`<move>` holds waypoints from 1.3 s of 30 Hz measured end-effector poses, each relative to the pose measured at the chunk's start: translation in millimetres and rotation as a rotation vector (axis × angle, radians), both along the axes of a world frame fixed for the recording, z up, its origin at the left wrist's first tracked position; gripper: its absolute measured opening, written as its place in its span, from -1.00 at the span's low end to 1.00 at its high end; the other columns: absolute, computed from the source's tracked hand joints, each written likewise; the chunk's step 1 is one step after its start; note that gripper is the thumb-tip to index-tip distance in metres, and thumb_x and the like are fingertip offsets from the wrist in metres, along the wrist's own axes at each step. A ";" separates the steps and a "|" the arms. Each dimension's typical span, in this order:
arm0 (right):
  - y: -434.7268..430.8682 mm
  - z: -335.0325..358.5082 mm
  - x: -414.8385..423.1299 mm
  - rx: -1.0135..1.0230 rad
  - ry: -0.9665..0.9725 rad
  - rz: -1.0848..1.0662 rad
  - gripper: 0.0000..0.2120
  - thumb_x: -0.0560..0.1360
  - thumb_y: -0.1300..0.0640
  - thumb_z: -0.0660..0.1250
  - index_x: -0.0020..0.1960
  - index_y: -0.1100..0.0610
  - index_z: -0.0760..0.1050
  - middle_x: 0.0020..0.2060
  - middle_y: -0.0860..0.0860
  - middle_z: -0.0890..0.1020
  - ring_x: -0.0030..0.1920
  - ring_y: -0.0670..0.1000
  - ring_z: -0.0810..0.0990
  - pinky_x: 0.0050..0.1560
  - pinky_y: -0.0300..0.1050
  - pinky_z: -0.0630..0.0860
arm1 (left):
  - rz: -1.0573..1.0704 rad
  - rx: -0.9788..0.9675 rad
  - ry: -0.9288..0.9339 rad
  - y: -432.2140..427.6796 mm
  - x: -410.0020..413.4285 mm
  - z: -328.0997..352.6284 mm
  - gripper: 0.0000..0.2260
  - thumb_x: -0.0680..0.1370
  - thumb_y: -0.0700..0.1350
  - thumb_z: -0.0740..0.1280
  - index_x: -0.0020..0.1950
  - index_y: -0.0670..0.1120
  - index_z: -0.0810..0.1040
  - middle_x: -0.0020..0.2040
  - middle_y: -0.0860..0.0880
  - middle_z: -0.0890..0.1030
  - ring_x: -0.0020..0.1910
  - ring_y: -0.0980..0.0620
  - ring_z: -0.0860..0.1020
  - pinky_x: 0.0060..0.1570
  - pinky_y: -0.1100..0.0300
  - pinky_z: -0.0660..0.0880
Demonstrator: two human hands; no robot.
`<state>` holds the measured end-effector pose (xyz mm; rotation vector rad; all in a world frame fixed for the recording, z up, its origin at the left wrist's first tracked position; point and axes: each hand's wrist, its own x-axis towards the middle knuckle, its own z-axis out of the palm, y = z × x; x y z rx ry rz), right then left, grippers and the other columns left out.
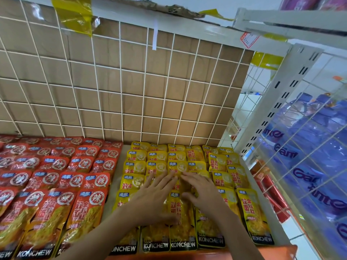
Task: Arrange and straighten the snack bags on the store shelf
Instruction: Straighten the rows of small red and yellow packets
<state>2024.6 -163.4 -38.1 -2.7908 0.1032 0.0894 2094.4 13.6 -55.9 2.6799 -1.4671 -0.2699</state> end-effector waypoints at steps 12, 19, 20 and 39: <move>-2.1 -3.8 -1.3 0.014 -0.032 0.000 -0.47 0.52 -0.15 0.21 0.44 -0.11 0.19 0.43 -0.24 0.20 0.44 -0.20 0.12 0.43 -0.13 -0.01 | 0.020 0.023 -0.006 -0.1 -4.1 0.0 -0.01 0.20 0.53 -0.19 0.49 0.02 -0.34 0.47 0.07 -0.39 0.44 0.07 -0.40 0.39 0.03 -0.44; -11.0 -1.0 9.6 0.057 -0.094 -0.061 -0.52 0.54 -0.16 0.15 0.43 -0.10 0.22 0.42 -0.19 0.26 0.43 -0.14 0.19 0.43 -0.08 0.12 | 0.142 -0.074 -0.003 1.3 14.8 -1.4 0.07 0.08 0.53 -0.52 0.50 0.02 -0.30 0.45 0.11 -0.33 0.49 0.08 -0.26 0.41 0.08 -0.32; -12.3 -0.2 13.5 0.060 -0.097 -0.065 -0.53 0.54 -0.13 0.17 0.42 -0.08 0.23 0.41 -0.16 0.27 0.42 -0.12 0.21 0.43 -0.07 0.16 | 0.174 -0.091 -0.001 1.6 18.7 -0.1 0.04 0.13 0.52 -0.47 0.51 0.01 -0.26 0.47 0.12 -0.28 0.50 0.08 -0.22 0.40 0.10 -0.31; -9.8 -4.4 57.5 -0.006 -0.044 0.036 -0.45 0.48 -0.16 0.27 0.42 -0.08 0.25 0.43 -0.16 0.26 0.45 -0.10 0.16 0.43 -0.07 0.09 | 0.217 -0.073 0.012 -11.7 57.7 -4.4 0.16 0.01 0.51 -0.57 0.53 0.03 -0.16 0.54 0.06 -0.16 0.51 0.05 -0.18 0.38 0.11 -0.30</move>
